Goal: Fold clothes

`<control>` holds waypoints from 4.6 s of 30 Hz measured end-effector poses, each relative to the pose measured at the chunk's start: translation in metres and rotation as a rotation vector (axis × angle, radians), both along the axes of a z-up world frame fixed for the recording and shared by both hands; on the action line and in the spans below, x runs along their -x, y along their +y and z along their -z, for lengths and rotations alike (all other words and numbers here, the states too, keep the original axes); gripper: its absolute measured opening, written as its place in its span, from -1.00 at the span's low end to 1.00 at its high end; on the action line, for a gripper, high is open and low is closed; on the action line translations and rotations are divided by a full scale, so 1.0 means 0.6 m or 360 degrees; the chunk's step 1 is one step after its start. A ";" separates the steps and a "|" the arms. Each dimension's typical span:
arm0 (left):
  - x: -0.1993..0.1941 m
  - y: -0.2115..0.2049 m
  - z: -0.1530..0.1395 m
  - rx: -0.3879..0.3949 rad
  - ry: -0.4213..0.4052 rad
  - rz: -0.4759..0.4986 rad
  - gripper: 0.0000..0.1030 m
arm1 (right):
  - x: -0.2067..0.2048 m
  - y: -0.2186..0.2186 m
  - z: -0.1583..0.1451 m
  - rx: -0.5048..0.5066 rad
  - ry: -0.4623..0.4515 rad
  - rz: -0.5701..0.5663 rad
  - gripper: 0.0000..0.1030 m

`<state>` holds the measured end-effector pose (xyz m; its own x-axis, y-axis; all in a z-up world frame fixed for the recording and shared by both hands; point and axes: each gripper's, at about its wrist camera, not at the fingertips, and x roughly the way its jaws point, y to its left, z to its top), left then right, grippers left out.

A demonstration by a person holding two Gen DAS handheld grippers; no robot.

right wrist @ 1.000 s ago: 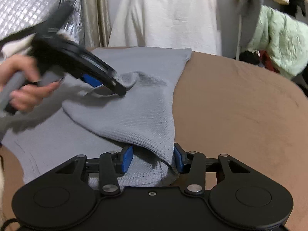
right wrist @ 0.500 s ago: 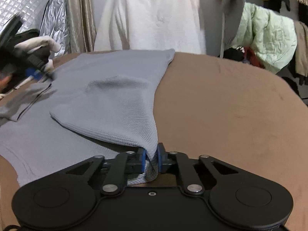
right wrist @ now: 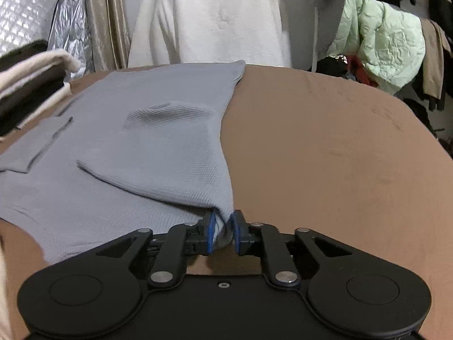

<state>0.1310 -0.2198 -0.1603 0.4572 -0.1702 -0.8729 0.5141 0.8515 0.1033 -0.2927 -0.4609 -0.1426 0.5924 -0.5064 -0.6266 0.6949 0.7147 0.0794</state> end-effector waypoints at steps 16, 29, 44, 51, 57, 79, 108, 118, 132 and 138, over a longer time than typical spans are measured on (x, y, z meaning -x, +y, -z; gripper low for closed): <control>-0.023 0.080 -0.041 0.0271 -0.0057 -0.0203 0.96 | -0.074 0.037 -0.113 -0.0403 -0.0081 -0.0363 0.10; -0.022 0.095 -0.127 0.0528 -0.0240 -0.0118 0.97 | -0.356 0.028 -0.375 -0.0130 0.0270 -0.0642 0.67; -0.155 -0.155 -0.204 0.0444 -0.0228 0.0358 1.00 | -0.579 -0.204 -0.331 -0.0162 0.0289 -0.0288 0.71; -0.250 -0.289 -0.097 0.0098 -0.0200 0.0443 1.00 | -0.536 -0.360 -0.165 -0.0304 0.0096 -0.0137 0.63; -0.343 -0.364 -0.055 0.0031 -0.0067 0.0528 1.00 | -0.489 -0.517 -0.114 -0.0500 0.0102 0.0139 0.54; -0.550 -0.556 0.014 0.0403 0.0192 0.0404 1.00 | -0.622 -0.716 -0.018 -0.0572 0.0059 0.0372 0.64; -0.255 -0.265 -0.181 0.0781 -0.0111 0.0599 -0.93 | -0.386 -0.412 -0.164 -0.0072 -0.0543 0.0184 -0.90; -0.162 -0.111 -0.151 0.0730 0.0020 0.0463 -0.91 | -0.177 -0.199 -0.156 0.0091 -0.0569 -0.0135 -0.89; -0.068 0.002 -0.081 0.0297 0.0167 0.0377 -0.44 | -0.121 -0.164 -0.050 -0.0145 -0.0258 -0.0009 -0.51; -0.098 0.009 -0.118 0.0552 0.0049 0.0342 0.29 | -0.134 -0.146 -0.065 -0.0227 -0.0245 -0.0022 -0.07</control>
